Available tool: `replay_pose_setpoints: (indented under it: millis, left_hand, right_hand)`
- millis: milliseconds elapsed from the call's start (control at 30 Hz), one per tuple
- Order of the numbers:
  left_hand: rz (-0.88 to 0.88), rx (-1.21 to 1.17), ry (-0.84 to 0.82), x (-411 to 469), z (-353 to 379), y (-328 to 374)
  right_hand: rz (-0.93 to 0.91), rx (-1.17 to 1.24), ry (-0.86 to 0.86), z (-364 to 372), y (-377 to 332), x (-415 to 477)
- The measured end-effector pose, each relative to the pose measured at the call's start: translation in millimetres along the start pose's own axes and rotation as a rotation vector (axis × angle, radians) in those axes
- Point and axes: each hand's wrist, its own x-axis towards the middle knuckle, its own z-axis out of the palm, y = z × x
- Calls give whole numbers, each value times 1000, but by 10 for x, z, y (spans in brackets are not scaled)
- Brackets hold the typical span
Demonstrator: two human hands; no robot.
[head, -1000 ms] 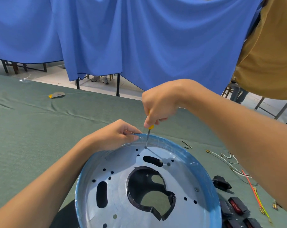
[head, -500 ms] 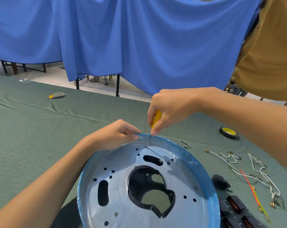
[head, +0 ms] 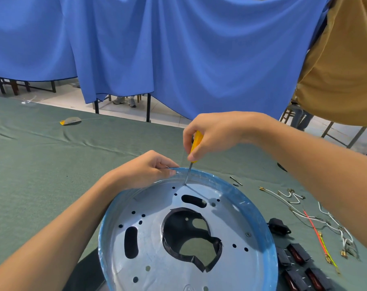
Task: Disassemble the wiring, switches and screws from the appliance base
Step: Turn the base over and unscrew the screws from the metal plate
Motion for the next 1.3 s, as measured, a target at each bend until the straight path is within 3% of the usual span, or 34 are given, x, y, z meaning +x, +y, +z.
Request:
replay_pose_setpoints:
  millis: [133,333,433,633,933,1133,1300]
  left_hand:
    - [5,-6,-14,2,1,-13]
    - [-16,-11,-20,13,-4,-22]
    - [-24,9,-33,13,-1,-26]
    - [-25,15,-61,1,-6,-15]
    - [-52,74,-28,-15,2,21]
    - [-32,79,-41,-23,-2,40]
    - [-47,78,-37,-21,-4,49]
  right_hand:
    - [160,-70,35,9,-16,5]
    - [71,-85,40,-12,-34,-36]
    - [44,10,-47,-10,-31,-56]
    - [205,-74,-52,12,-43,-23]
    - [71,-24,38,-20,-30,-30]
    - [186,-119,106,50,-53,42]
    - [112,-67,68,-9,-56,7]
